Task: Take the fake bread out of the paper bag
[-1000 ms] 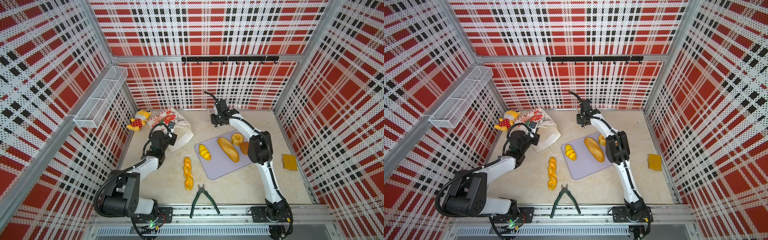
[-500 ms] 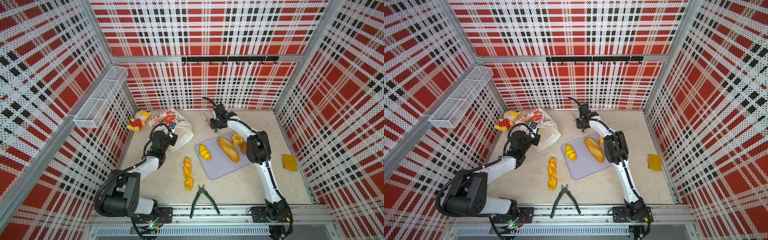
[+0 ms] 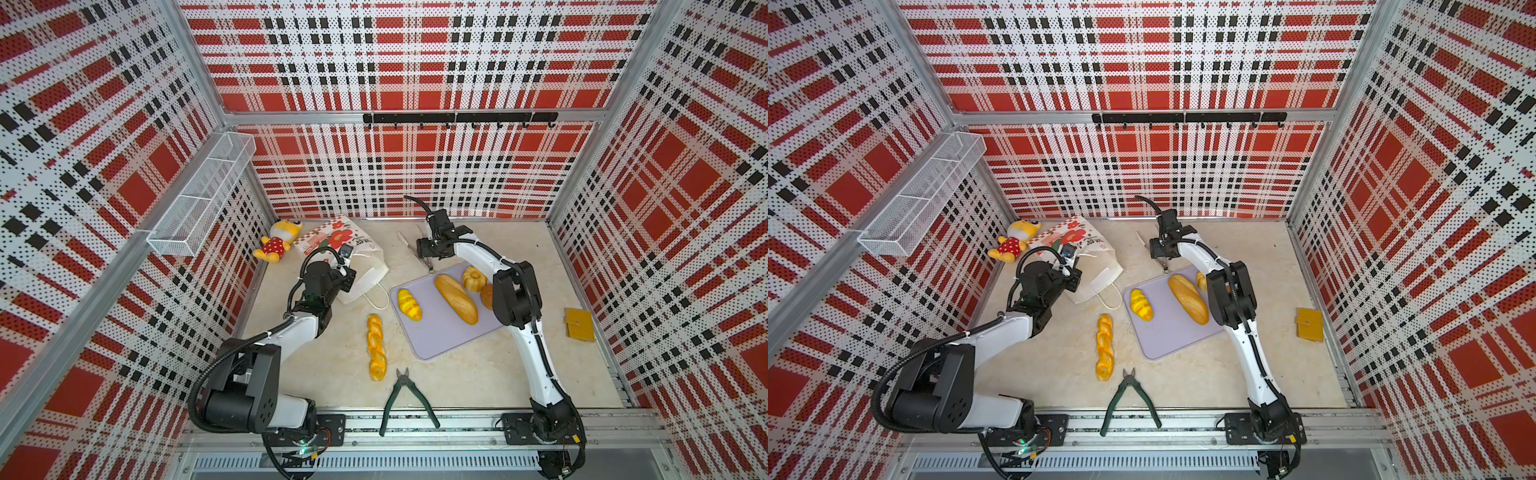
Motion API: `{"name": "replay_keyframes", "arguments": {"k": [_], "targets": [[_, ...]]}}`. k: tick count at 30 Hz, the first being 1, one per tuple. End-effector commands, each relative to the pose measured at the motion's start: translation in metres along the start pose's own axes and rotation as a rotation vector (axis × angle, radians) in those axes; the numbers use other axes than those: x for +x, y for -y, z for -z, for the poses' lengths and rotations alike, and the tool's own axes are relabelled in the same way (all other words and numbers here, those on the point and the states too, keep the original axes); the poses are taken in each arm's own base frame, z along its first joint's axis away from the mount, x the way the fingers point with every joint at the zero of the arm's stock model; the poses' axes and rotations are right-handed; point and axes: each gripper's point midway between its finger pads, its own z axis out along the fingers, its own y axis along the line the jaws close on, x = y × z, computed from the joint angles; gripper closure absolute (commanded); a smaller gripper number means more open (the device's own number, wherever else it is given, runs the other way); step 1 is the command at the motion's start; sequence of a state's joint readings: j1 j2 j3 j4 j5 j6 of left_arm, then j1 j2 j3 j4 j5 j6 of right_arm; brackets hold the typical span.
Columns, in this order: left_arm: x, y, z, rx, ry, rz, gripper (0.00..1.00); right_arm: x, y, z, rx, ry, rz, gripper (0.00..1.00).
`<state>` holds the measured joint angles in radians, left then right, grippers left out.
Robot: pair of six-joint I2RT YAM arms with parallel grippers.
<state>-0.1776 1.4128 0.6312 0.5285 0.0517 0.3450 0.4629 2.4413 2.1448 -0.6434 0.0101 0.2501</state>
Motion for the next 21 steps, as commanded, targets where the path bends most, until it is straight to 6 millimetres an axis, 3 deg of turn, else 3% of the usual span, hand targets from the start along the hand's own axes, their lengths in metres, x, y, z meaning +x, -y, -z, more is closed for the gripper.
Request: {"name": "replay_keyframes", "arguments": {"k": [1, 9, 21], "targets": [[-0.011, 0.0, -0.004, 0.002, 0.019, -0.003, 1.0, -0.013, -0.017, 0.003, -0.035, 0.055, 0.049, 0.22], [-0.01, -0.001, -0.005, 0.002, 0.014, -0.004, 1.0, 0.0, -0.022, -0.017, -0.038, -0.001, 0.087, 0.22], [-0.008, 0.0, -0.006, 0.004, 0.009, -0.005, 1.0, 0.016, -0.013, -0.035, 0.002, -0.048, 0.07, 0.26]]}}
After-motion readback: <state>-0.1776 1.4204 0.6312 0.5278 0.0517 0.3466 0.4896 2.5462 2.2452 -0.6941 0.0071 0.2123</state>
